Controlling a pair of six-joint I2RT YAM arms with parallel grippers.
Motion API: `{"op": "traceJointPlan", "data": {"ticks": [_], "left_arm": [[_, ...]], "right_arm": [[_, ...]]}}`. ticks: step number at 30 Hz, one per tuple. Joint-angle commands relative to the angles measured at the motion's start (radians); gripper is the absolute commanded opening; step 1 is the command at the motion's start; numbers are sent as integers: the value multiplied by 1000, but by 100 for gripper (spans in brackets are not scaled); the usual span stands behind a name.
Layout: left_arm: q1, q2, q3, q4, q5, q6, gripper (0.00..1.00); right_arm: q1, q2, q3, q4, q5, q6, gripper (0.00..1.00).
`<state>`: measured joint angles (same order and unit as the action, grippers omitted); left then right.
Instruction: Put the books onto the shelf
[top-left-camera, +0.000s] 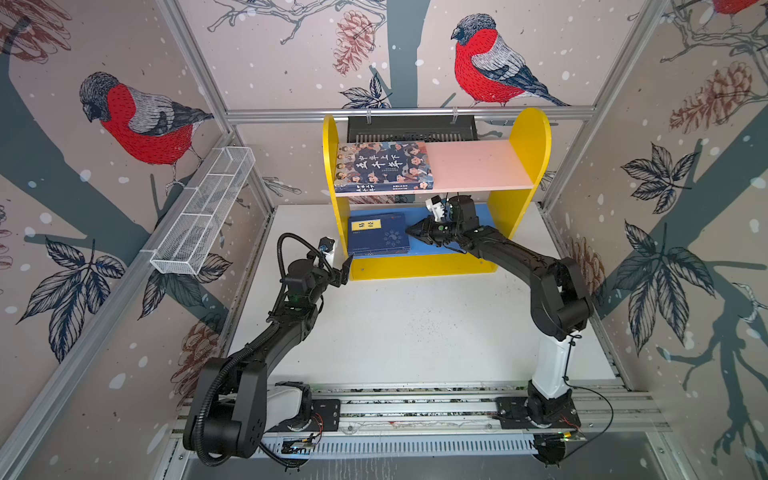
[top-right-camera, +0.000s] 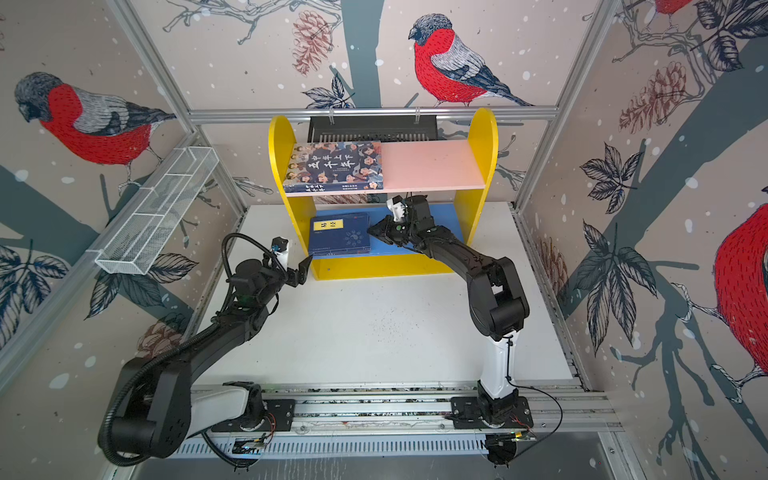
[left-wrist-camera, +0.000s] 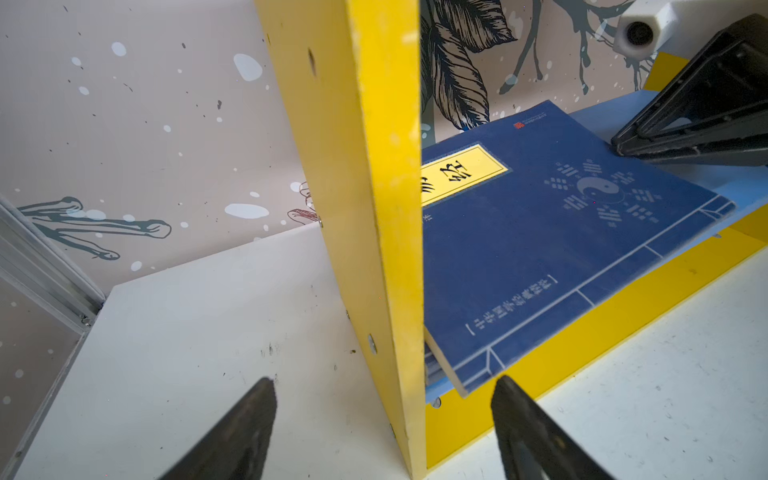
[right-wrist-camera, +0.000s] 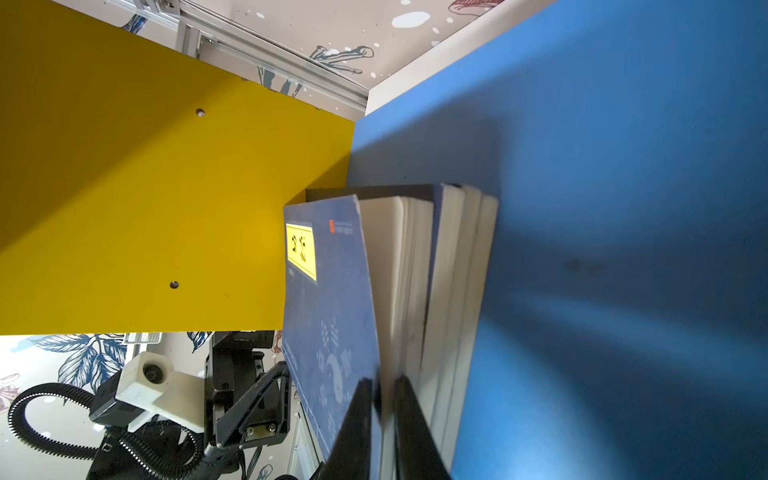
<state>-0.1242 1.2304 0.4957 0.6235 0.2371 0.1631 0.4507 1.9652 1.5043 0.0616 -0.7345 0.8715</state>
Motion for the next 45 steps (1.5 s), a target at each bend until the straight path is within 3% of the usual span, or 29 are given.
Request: {"op": "traceJointPlan", "data": {"ticks": [1,45], "left_arm": [[0,2,-3,88,10,7,81],[0,66,20,154,-10,-37,81]], "right_arm": [[5,8,19,41,-12,20,15],[-6,58,83,6,-10,12,15]]}}
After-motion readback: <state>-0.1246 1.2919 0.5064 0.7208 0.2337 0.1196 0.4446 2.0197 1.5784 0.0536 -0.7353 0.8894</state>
